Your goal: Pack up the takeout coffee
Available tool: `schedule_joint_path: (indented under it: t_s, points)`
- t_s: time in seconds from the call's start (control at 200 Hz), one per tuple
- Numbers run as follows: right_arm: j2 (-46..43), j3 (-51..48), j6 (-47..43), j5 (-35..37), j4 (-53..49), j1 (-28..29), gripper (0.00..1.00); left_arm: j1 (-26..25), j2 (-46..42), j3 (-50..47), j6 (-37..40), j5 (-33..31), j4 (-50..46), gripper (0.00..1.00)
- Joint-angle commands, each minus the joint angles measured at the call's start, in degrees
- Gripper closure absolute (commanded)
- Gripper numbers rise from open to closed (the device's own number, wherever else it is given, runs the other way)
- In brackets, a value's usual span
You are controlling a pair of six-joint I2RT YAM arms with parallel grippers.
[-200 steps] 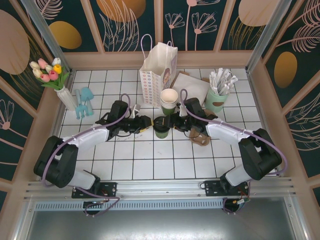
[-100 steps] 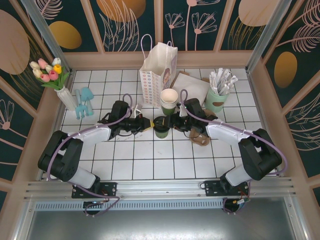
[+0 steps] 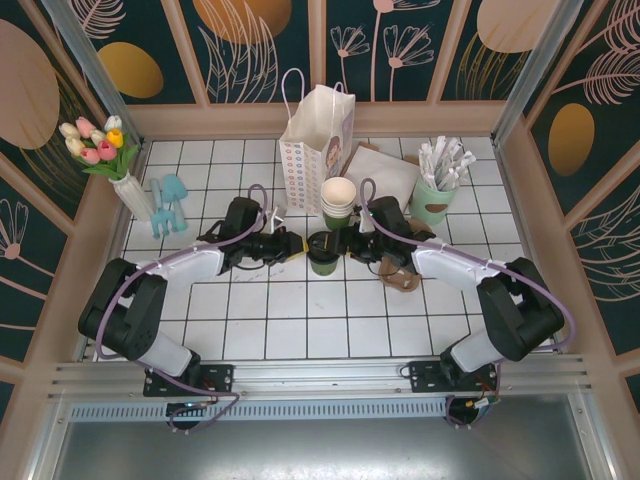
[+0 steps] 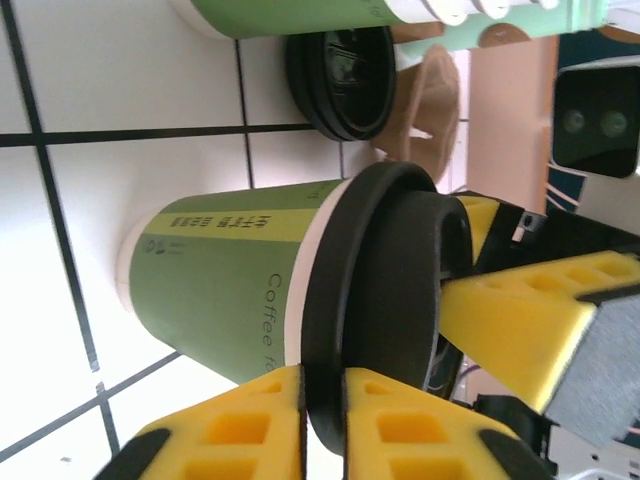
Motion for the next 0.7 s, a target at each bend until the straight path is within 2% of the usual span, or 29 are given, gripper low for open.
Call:
schedule_joint_path:
  t_s: [0.0, 0.21, 0.445, 0.575, 0.671, 0.696]
  points:
    - [-0.3, 2.1, -2.0, 4.0, -6.4, 0.6, 0.34, -0.2, -0.8, 2.8, 2.9, -7.7, -11.8, 0.79]
    - [-0.7, 5.1, -4.8, 4.8, -8.4, 0.6, 0.22, -0.2, -3.7, 8.0, 5.2, -9.7, -17.8, 0.67]
    - [-2.5, 5.5, -6.3, 7.2, -7.7, 1.8, 0.13, -0.2, -5.9, 9.9, 6.1, -16.0, -20.7, 0.49]
    - [-3.1, 5.9, -8.5, 9.9, -7.3, 3.4, 0.01, -0.2, -5.4, 9.8, 6.2, -23.5, -22.6, 0.24]
    - [-3.3, 6.2, -11.4, 11.3, -6.5, 4.6, 0.01, -0.2, -4.1, 9.6, 4.8, -29.9, -23.7, 0.04]
    - [-3.2, 6.3, -12.4, 12.0, -6.5, 4.9, 0.01, -0.2, -3.6, 9.6, 4.2, -31.6, -24.0, 0.02]
